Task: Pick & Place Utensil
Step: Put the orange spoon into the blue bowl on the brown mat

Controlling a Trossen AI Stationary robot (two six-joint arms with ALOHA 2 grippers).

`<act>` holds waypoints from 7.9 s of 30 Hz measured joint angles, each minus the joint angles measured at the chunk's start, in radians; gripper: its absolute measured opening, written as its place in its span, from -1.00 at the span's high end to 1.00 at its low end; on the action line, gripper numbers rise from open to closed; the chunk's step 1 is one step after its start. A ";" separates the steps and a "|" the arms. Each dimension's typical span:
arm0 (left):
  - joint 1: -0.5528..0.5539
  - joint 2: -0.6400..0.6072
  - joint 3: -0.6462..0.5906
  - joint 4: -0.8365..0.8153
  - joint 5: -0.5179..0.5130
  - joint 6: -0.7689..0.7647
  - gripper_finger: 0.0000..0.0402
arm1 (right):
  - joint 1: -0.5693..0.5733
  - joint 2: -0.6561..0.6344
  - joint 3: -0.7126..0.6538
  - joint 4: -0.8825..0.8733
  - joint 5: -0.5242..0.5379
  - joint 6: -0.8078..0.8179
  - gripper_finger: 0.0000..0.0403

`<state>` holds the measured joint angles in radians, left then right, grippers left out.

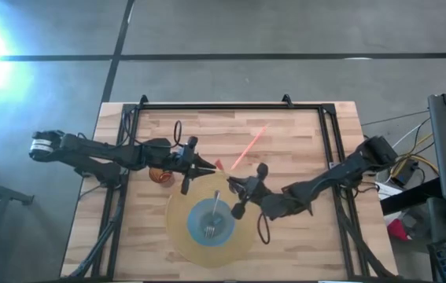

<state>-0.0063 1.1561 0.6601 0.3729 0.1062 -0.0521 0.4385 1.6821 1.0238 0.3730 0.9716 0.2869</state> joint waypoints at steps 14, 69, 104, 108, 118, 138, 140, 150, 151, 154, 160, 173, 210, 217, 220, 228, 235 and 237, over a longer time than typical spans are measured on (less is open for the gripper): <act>-0.011 0.073 0.000 0.142 0.014 -0.046 0.72 | -0.006 0.054 0.058 -0.018 0.088 -0.081 0.94; -0.013 0.136 0.027 0.345 -0.273 -0.142 0.19 | -0.090 0.055 0.064 -0.023 0.143 -0.161 0.94; -0.024 0.137 0.024 0.331 -0.252 -0.072 0.99 | -0.089 0.046 0.063 -0.032 0.115 -0.181 0.70; -0.024 0.136 0.023 0.322 -0.251 -0.054 0.99 | -0.076 0.022 0.062 -0.068 0.090 -0.181 0.52; -0.024 0.100 0.030 0.229 -0.231 -0.051 1.00 | -0.064 -0.146 0.062 -0.339 -0.080 -0.117 0.32; -0.031 0.063 0.211 -0.182 0.019 -0.087 1.00 | -0.216 -0.325 0.059 -0.371 -0.619 -0.240 0.43; -0.034 0.063 0.211 -0.183 0.041 -0.087 1.00 | -0.224 -0.320 0.059 -0.341 -0.647 -0.245 0.41; -0.057 0.064 0.206 -0.217 0.043 -0.076 1.00 | -0.242 -0.247 0.077 -0.273 -0.712 -0.231 0.21; -0.057 0.064 0.205 -0.217 0.043 -0.075 1.00 | -0.242 -0.240 0.082 -0.264 -0.712 -0.229 0.19; -0.058 0.064 0.204 -0.217 0.043 -0.069 1.00 | -0.243 -0.216 0.096 -0.240 -0.716 -0.229 0.14; -0.058 0.064 0.203 -0.222 0.034 -0.064 1.00 | -0.243 -0.170 0.139 -0.238 -0.751 -0.234 0.08; -0.058 0.064 0.203 -0.234 0.032 -0.055 1.00 | -0.254 -0.114 0.202 -0.290 -0.763 -0.213 0.30; -0.052 0.056 0.210 -0.284 0.031 -0.080 0.47 | -0.256 -0.190 0.199 -0.450 -0.763 -0.163 0.96; -0.048 0.016 0.220 -0.292 0.031 -0.046 0.49 | -0.256 -0.259 0.199 -0.576 -0.760 -0.159 0.96; -0.048 -0.008 0.220 -0.305 0.023 -0.027 0.51 | -0.256 -0.287 0.195 -0.616 -0.758 -0.143 0.96; -0.048 -0.041 0.219 -0.357 0.023 -0.022 0.56 | -0.255 -0.408 0.098 -0.628 -0.689 -0.074 0.96; -0.048 -0.045 0.219 -0.393 0.023 -0.008 0.58 | -0.242 -0.555 -0.112 -0.543 -0.586 0.098 0.96; -0.048 -0.045 0.219 -0.394 0.023 -0.007 0.58 | -0.238 -0.596 -0.175 -0.468 -0.586 0.134 0.96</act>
<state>-0.0540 1.1107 0.8787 -0.0211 0.1287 -0.0593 0.2007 1.0863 0.8489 -0.0948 0.3854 0.4212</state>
